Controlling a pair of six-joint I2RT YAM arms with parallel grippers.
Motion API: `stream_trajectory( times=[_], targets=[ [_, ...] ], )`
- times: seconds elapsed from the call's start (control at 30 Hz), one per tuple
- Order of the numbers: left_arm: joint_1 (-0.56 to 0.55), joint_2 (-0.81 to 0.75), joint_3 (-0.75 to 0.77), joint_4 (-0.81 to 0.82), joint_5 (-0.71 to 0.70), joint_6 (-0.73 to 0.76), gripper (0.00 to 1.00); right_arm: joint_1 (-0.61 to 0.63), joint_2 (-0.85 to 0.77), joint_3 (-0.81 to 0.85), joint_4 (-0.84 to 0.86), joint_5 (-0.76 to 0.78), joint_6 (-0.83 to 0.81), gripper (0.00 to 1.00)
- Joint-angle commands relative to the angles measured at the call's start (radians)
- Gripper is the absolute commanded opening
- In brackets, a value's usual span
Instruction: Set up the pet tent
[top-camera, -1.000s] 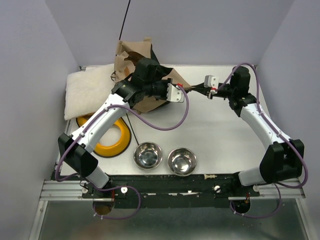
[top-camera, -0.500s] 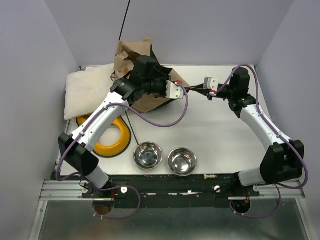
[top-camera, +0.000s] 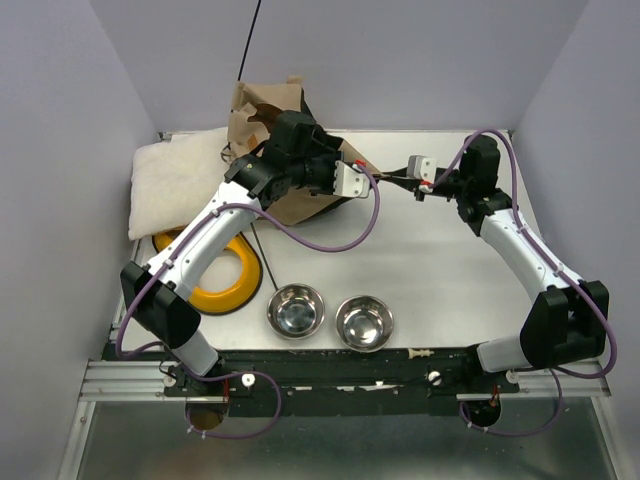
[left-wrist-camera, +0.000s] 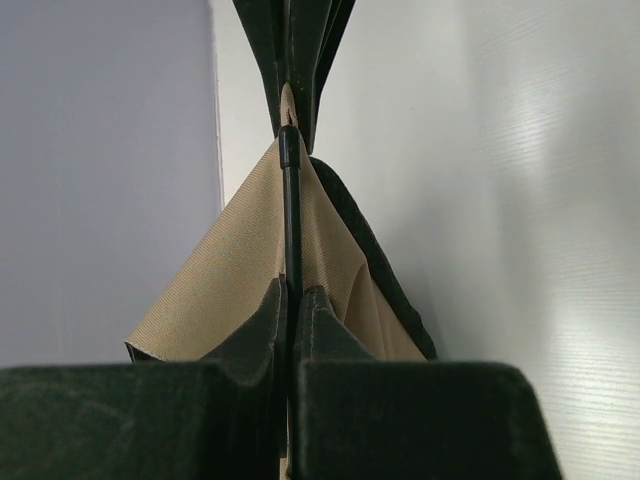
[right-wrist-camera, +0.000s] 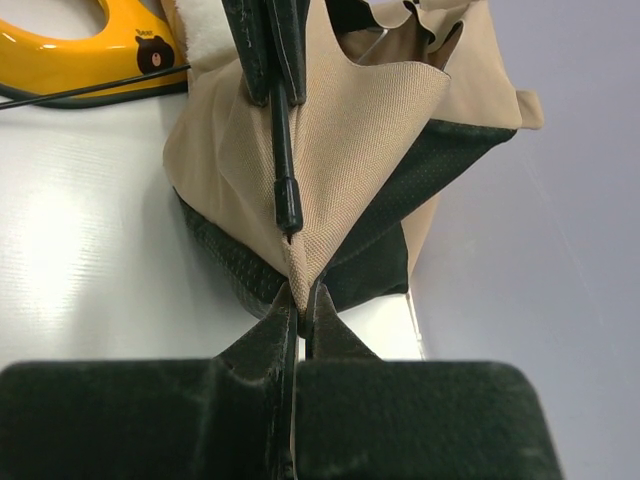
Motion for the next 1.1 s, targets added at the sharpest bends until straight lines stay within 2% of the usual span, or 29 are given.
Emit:
stream_trajectory(
  times=[0.0,1.07],
  targets=[
    [0.060,0.028,0.002,-0.105,-0.190,0.036,0.00,-0.014,-0.030,0.004,-0.029,-0.009,-0.002,0.01],
    [0.039,-0.010,-0.077,-0.094,-0.201,0.102,0.00,-0.014,0.005,0.059,-0.101,-0.002,0.045,0.01]
  ],
)
